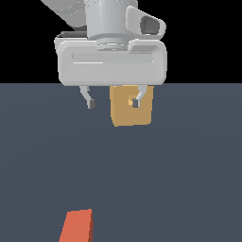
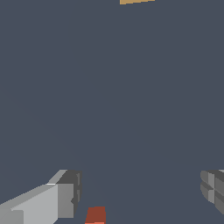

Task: Insert the peg into the horizontal hole in a box.

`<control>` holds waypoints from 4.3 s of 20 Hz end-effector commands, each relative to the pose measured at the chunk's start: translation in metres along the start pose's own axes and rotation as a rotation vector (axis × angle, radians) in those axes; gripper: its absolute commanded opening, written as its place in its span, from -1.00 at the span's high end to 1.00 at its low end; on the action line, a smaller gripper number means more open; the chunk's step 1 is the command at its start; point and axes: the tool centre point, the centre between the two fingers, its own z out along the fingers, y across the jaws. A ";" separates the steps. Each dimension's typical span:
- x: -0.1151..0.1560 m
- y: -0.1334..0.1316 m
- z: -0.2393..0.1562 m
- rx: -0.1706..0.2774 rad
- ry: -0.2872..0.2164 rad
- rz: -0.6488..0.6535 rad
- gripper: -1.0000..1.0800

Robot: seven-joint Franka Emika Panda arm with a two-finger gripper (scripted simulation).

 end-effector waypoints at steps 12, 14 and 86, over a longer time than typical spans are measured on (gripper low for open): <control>-0.159 -0.030 0.049 0.004 -0.010 -0.038 -0.92; -0.181 -0.033 0.056 0.005 -0.011 -0.043 -0.92; -0.053 0.035 0.081 0.007 -0.016 -0.100 1.00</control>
